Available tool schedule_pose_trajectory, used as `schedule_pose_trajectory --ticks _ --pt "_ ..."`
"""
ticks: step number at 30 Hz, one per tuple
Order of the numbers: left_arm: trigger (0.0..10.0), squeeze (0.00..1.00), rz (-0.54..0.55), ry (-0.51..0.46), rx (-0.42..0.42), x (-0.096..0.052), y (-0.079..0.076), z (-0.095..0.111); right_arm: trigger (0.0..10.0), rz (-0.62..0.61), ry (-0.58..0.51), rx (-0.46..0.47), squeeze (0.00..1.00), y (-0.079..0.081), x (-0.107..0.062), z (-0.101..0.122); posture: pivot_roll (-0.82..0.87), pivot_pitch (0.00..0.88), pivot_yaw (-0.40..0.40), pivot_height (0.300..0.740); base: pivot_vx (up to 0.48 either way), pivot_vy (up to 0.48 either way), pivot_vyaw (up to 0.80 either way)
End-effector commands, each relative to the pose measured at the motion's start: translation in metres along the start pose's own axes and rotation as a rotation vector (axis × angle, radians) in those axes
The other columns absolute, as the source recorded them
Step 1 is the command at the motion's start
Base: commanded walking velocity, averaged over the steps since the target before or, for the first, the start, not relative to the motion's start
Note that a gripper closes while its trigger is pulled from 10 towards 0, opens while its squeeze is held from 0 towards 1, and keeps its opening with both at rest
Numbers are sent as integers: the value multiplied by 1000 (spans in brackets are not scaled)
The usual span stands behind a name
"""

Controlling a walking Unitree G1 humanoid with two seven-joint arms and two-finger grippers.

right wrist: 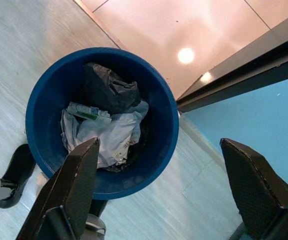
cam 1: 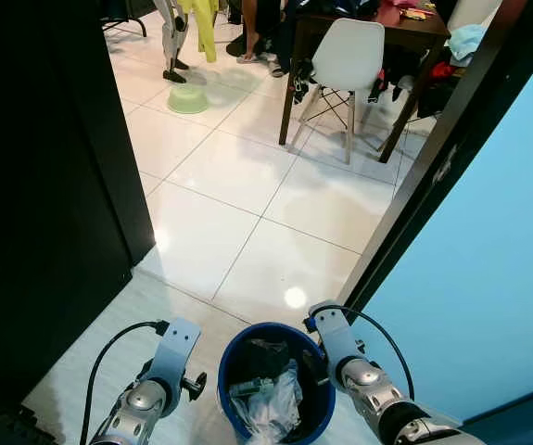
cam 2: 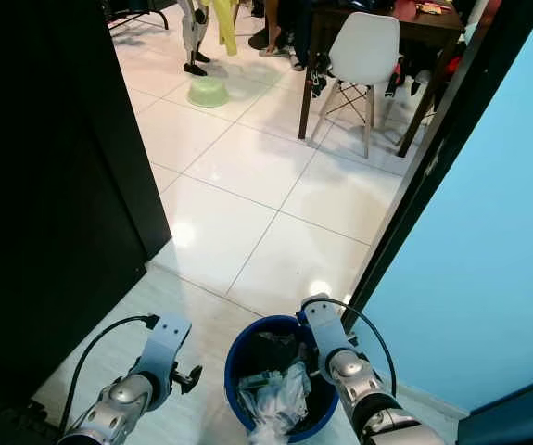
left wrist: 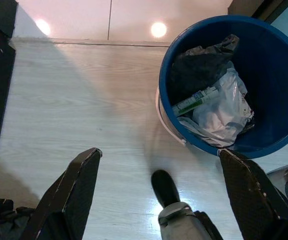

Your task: Clean up the room

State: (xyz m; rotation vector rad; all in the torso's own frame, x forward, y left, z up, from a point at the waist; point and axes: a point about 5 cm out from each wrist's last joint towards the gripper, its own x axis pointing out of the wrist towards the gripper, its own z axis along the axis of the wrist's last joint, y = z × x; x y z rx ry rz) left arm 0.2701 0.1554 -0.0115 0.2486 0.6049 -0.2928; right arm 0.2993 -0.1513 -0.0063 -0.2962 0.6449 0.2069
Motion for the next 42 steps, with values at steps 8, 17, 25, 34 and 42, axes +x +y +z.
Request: schedule_pose_trajectory --ticks 8,17,25,34,42 --pt "10000 0 10 40 -20 -1 -3 -11 10000 -23 102 34 0 -5 -6 -32 -10 158 -56 740 0 0 0" --pt "10000 0 14 28 -36 0 -4 -9 10000 -2 129 66 0 -6 -10 -45 -17 158 -58 740 0 0 0" --pt "10000 0 19 26 -67 0 -2 -11 10000 -23 200 68 0 -12 -17 -68 -24 159 -59 740 -122 0 0" --pt "10000 0 27 39 -61 -1 -1 -14 10000 -13 212 74 0 -9 -20 -74 -28 155 -59 740 -422 0 0" --pt "10000 0 22 39 -49 0 -2 -13 10000 19 144 97 0 -3 -16 -62 -41 144 -61 740 -102 0 0"
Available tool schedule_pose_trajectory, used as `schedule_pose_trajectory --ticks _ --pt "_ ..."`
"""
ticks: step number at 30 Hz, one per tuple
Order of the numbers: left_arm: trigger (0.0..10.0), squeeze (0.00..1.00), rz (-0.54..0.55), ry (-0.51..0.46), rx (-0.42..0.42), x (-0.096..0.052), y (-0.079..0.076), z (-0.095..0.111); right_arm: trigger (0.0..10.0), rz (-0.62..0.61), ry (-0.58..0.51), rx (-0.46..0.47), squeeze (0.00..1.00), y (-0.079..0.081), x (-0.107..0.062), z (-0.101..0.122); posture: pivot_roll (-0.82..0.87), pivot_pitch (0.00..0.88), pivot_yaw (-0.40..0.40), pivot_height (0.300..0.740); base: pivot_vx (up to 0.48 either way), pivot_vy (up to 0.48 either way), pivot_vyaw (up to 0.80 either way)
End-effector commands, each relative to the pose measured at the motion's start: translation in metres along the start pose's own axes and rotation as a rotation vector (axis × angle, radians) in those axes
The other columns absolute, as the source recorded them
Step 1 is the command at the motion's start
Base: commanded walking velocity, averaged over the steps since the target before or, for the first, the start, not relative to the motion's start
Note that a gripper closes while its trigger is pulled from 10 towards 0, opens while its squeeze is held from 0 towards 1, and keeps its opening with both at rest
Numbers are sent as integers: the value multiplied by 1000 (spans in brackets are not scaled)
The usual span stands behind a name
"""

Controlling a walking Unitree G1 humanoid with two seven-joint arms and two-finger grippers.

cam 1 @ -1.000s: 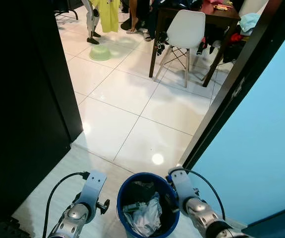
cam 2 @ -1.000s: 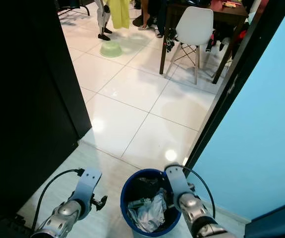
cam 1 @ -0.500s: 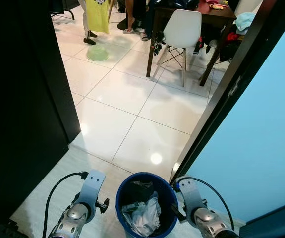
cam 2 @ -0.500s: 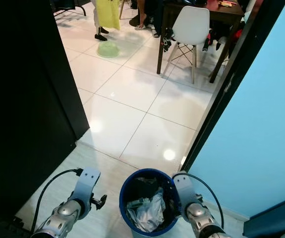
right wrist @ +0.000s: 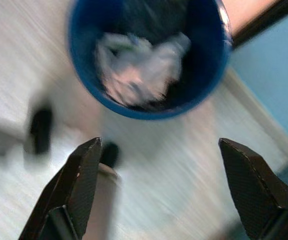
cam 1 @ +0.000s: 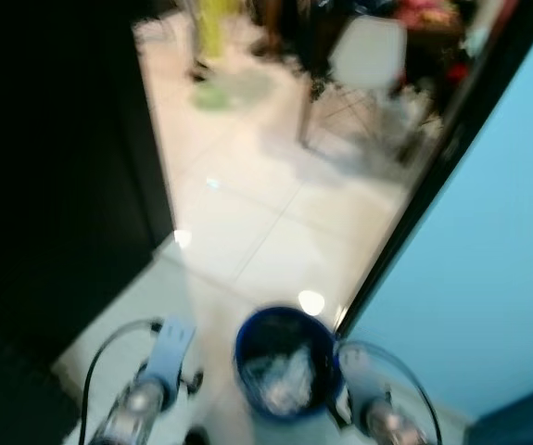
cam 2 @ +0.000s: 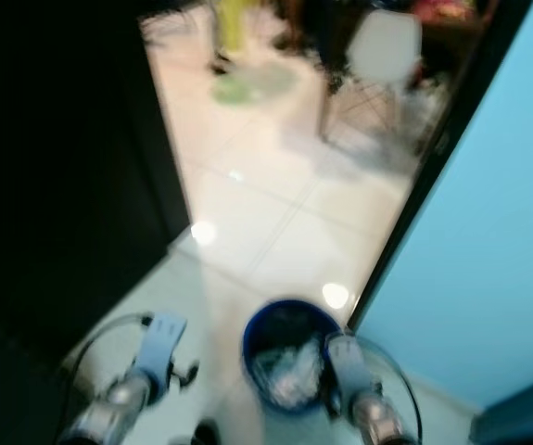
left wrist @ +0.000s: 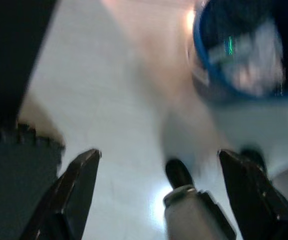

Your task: Clean up the room

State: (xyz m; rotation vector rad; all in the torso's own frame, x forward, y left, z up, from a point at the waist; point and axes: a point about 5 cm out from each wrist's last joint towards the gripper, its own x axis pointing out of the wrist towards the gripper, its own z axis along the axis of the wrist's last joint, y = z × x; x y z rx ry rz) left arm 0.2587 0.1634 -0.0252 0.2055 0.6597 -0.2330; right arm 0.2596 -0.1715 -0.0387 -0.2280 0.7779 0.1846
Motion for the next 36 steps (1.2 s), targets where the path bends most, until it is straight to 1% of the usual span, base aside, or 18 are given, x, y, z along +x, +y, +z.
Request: schedule_pose_trajectory --ticks 1,6,10,14,19,36 --pt "10000 0 -13 -13 15 2 -4 6 10000 -2 19 19 0 -2 -2 -9 -41 144 -61 740 -480 0 0" --pt "10000 0 -19 -13 19 4 -7 7 10000 1 4 19 0 -1 -2 -6 -44 132 -61 740 -453 0 0" --pt "10000 0 -22 -14 22 4 -8 8 10000 0 4 13 0 -2 -2 -6 -47 129 -60 740 0 0 0" --pt "10000 0 -24 -18 26 5 -7 10 10000 -8 -1 11 0 -3 -1 -4 -53 129 -53 740 0 0 -709" --pt "10000 0 -29 -22 33 7 -7 13 10000 -16 -11 16 0 -4 -1 0 -52 130 -49 740 -374 0 -710" --pt "10000 0 -38 -23 40 8 -10 14 10000 -23 -2 1 0 -5 -1 0 -60 123 -52 740 -339 0 -711"
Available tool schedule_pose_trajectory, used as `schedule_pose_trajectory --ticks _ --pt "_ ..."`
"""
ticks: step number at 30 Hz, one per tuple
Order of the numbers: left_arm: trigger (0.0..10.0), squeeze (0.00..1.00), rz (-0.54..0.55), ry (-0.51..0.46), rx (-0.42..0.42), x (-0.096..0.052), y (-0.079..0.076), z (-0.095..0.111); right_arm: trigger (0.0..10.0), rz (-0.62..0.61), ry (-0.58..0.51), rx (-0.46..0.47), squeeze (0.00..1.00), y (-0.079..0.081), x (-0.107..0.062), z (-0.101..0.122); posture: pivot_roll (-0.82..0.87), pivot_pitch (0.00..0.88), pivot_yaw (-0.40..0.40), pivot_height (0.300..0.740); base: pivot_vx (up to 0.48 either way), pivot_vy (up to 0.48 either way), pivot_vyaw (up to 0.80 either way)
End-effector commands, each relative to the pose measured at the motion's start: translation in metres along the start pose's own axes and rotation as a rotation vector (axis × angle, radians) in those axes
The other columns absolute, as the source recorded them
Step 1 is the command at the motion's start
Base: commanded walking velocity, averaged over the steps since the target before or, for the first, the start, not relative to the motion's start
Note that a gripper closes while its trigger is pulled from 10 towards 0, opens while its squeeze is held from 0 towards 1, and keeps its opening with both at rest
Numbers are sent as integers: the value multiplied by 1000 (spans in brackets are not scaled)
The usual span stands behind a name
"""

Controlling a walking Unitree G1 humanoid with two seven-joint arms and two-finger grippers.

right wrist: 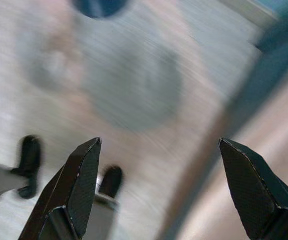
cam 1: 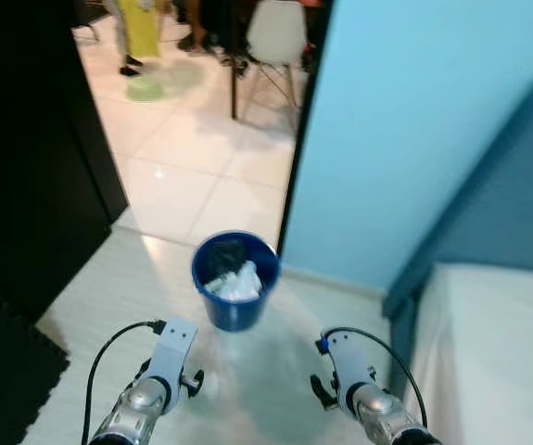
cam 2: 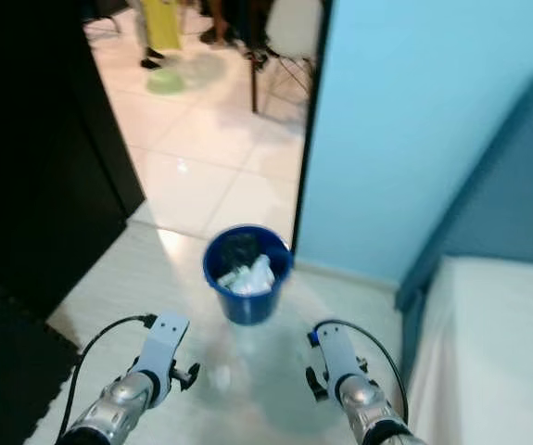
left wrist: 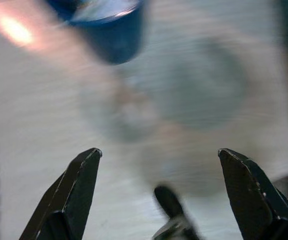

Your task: Clean up the room

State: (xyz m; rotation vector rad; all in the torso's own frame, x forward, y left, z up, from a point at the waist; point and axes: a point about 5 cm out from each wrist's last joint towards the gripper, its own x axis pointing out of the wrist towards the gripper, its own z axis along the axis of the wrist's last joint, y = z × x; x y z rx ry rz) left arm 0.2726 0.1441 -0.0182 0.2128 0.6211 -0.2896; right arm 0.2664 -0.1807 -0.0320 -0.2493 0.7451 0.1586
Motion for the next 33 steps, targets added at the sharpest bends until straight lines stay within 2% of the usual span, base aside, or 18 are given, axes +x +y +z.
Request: schedule_pose_trajectory --ticks 1,27,33 --pt "10000 0 5 18 12 -1 3 -5 10000 9 27 9 0 5 0 -7 -61 124 -51 740 -334 0 -712" --pt "10000 0 -9 18 16 0 0 -5 10000 -7 37 2 0 3 -1 -9 -68 129 -52 740 -330 0 -712" --pt "10000 0 -5 9 17 0 1 -4 10000 -11 30 6 0 4 -1 -9 -68 128 -49 740 0 0 -712"
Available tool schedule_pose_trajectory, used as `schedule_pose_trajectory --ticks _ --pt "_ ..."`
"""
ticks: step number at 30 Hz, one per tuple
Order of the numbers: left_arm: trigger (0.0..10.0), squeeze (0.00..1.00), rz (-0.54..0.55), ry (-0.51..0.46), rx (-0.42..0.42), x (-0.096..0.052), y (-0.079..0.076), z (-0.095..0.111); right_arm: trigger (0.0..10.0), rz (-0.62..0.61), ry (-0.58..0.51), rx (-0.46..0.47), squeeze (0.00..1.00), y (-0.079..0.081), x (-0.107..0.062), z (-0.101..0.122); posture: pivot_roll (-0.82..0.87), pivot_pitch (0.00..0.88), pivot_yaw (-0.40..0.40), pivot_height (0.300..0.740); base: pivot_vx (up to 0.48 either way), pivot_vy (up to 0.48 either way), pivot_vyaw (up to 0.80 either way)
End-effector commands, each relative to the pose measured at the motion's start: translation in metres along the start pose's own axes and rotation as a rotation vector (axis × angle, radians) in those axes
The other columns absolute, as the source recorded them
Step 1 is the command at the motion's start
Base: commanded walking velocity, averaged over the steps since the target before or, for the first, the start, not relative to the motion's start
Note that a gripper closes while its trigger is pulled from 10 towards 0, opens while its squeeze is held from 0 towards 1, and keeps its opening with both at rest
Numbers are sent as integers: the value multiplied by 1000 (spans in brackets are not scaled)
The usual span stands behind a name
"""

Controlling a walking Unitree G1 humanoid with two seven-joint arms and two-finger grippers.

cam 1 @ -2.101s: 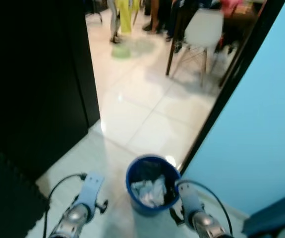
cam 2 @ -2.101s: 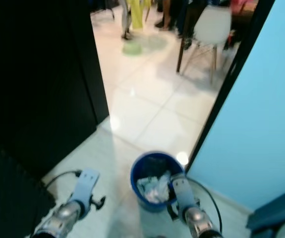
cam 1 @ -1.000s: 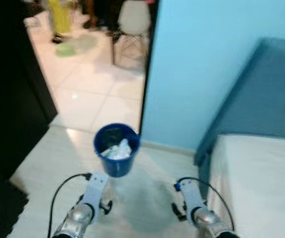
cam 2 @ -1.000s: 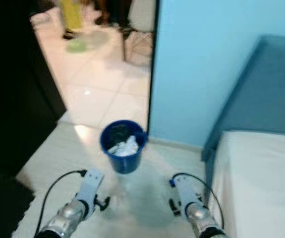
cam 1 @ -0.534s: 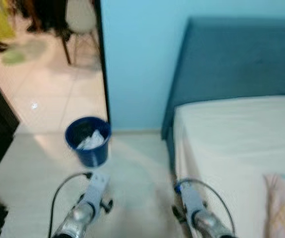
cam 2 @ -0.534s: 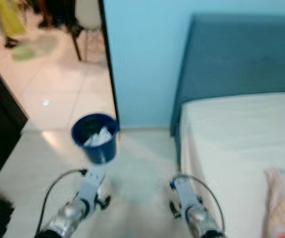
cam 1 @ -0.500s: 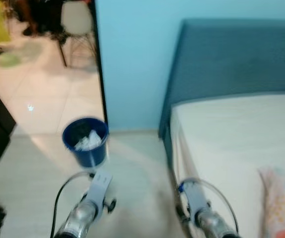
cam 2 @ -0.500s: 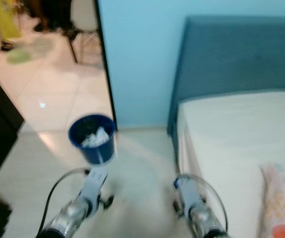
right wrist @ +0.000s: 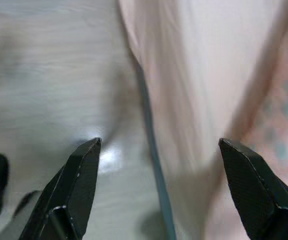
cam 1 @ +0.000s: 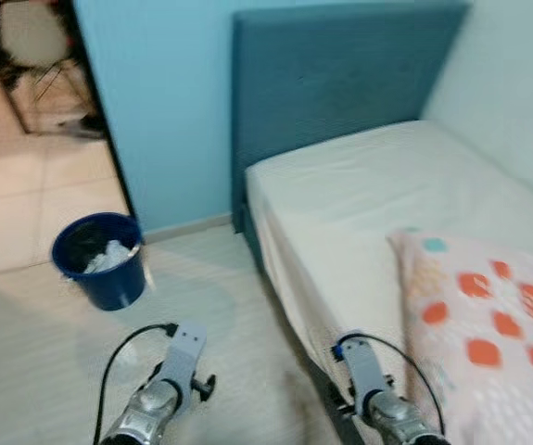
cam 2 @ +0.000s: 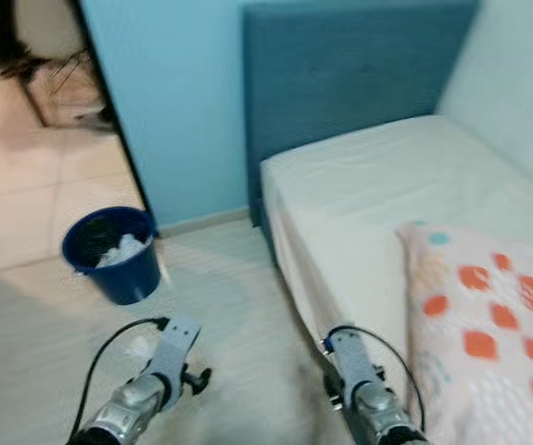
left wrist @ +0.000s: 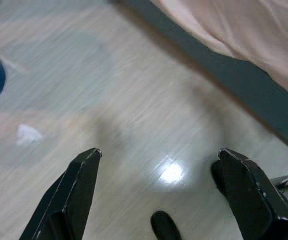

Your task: Clean up the room

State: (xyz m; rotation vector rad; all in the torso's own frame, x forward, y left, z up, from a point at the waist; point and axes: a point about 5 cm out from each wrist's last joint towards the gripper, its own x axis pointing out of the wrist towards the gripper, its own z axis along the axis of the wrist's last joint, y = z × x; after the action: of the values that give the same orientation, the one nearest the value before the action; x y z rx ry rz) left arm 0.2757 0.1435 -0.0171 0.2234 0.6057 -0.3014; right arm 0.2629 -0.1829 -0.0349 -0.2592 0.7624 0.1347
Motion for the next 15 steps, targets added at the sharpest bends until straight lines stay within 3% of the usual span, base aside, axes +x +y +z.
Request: schedule_pose_trajectory --ticks 1,15 --pt "10000 0 0 21 4 -2 1 -7 10000 11 9 5 0 5 0 -4 -69 128 -50 740 0 0 -712" --pt "10000 0 8 -25 31 -1 1 -2 10000 -12 -16 9 0 3 0 2 -65 126 -45 740 0 0 -712"
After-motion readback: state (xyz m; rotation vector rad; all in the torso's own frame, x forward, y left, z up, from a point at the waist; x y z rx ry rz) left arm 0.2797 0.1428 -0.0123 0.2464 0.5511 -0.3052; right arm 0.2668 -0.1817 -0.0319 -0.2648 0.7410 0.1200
